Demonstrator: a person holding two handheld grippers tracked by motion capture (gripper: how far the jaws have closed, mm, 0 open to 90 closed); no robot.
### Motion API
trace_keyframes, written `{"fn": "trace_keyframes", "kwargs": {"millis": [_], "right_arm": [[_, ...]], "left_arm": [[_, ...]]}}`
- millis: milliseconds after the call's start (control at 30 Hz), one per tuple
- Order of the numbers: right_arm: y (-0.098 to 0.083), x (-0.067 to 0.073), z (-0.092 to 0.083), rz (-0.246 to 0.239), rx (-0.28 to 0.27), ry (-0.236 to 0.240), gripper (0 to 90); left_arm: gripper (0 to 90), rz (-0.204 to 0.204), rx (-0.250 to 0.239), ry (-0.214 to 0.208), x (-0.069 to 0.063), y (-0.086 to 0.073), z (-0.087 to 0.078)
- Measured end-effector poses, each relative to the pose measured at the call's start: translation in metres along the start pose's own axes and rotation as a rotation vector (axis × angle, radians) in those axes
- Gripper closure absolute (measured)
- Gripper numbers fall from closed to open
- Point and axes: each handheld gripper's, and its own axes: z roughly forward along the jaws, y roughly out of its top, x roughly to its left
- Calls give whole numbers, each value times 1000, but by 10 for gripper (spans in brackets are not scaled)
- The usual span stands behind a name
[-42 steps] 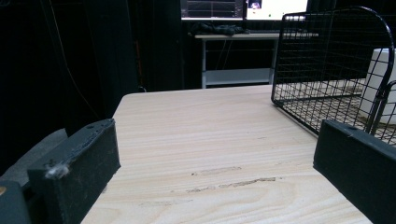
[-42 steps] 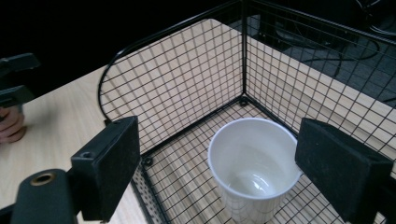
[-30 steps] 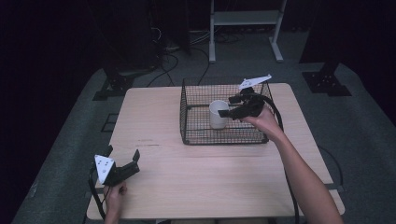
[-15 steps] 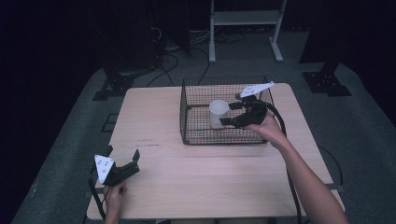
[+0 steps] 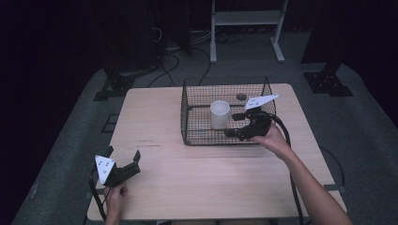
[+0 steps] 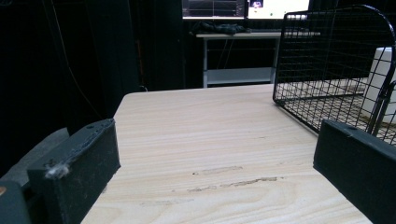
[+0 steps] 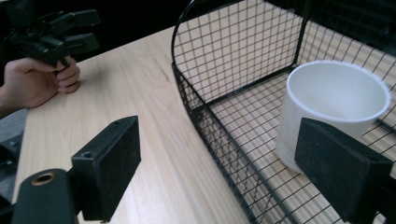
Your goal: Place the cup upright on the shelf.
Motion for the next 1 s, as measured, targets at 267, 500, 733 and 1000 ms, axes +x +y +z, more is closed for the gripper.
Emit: {"fn": "trace_keyframes", "kwargs": {"millis": [267, 500, 733, 1000], "right_arm": [[-12, 7, -4, 8, -19, 21, 137], [-26, 12, -7, 21, -31, 44, 137], [-45, 17, -8, 34, -35, 52, 137], [-68, 22, -8, 50, -25, 60, 137]], "left_arm": [[0, 0, 0, 1, 0, 0, 0], [0, 0, 0, 1, 0, 0, 0], [0, -1, 0, 2, 0, 0, 0], [0, -1, 0, 4, 0, 0, 0]]}}
